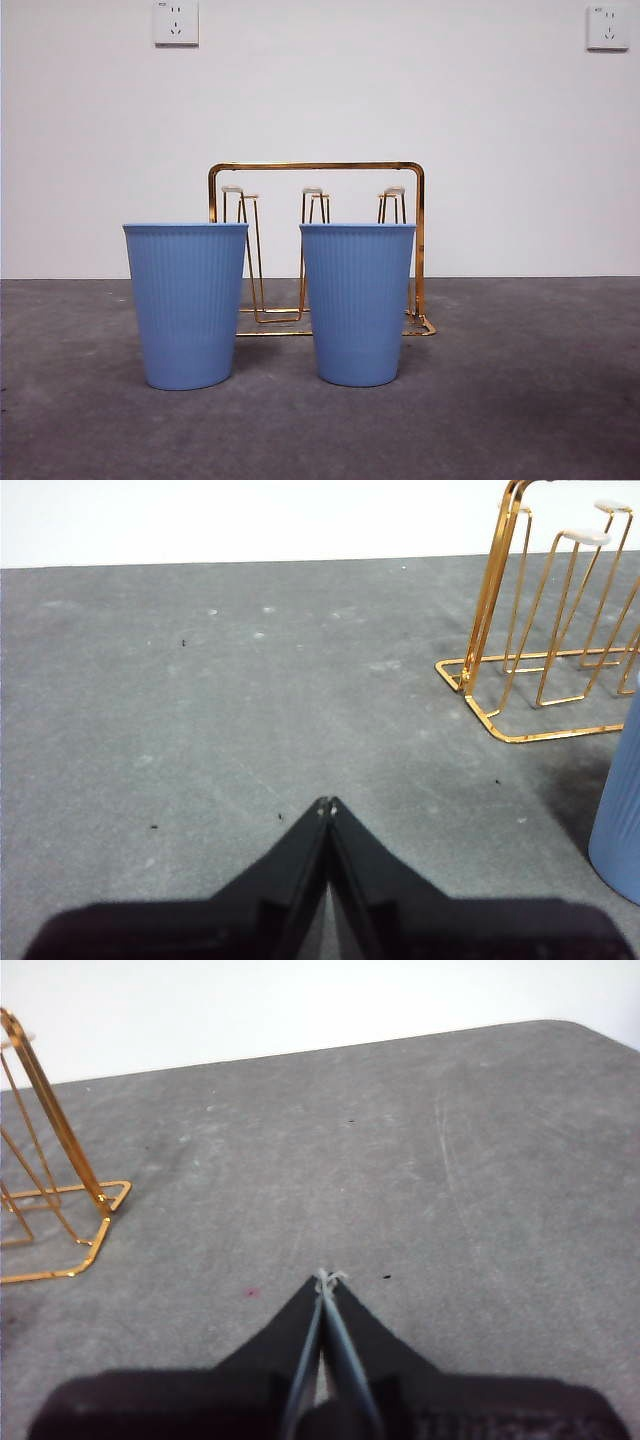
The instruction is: Pick up cup 1,put cup 1 in the cup rack,pick up cup 2,put cup 2 in the cup rack
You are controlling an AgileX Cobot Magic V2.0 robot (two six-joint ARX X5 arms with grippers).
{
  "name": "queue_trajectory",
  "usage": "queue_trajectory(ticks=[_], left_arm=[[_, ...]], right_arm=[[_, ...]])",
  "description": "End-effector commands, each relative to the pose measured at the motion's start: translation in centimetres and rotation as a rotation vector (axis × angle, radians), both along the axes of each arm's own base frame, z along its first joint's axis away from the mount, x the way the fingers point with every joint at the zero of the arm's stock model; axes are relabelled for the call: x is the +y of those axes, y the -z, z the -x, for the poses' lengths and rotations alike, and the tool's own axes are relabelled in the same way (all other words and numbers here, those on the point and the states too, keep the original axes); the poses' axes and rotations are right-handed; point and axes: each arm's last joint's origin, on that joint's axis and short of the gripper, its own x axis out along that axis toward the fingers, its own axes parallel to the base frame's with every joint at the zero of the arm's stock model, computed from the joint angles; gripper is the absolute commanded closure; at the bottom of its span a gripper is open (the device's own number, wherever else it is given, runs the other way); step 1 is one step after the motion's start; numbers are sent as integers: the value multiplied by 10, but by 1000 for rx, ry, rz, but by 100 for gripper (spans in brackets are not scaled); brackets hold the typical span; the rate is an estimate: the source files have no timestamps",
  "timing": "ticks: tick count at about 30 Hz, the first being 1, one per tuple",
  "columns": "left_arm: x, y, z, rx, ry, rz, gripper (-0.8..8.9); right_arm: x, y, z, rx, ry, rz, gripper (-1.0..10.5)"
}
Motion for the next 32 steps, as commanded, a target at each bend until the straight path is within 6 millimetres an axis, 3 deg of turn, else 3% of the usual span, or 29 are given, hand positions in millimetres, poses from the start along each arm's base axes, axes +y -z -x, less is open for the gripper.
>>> queue_trajectory(ticks=[1, 7, 11, 17, 23, 32], left_arm=[[0, 1, -1, -11, -5, 11, 816], [0, -6, 0, -21, -16, 74, 818], [0, -22, 4, -18, -18, 144, 821], [-2, -60, 9, -48, 35, 198, 821], [-5, -97, 11, 16, 145, 223, 821], [-12, -148, 12, 148, 379, 240, 821]], right_arm=[[0, 2, 0, 1, 0, -59, 946], [1, 0, 0, -2, -12, -96, 956], [2, -15, 2, -43, -33, -182, 956], [3, -51, 7, -86, -66, -200, 956], [6, -91, 9, 10, -185, -204, 956], [11, -169, 5, 141, -387, -88, 956]])
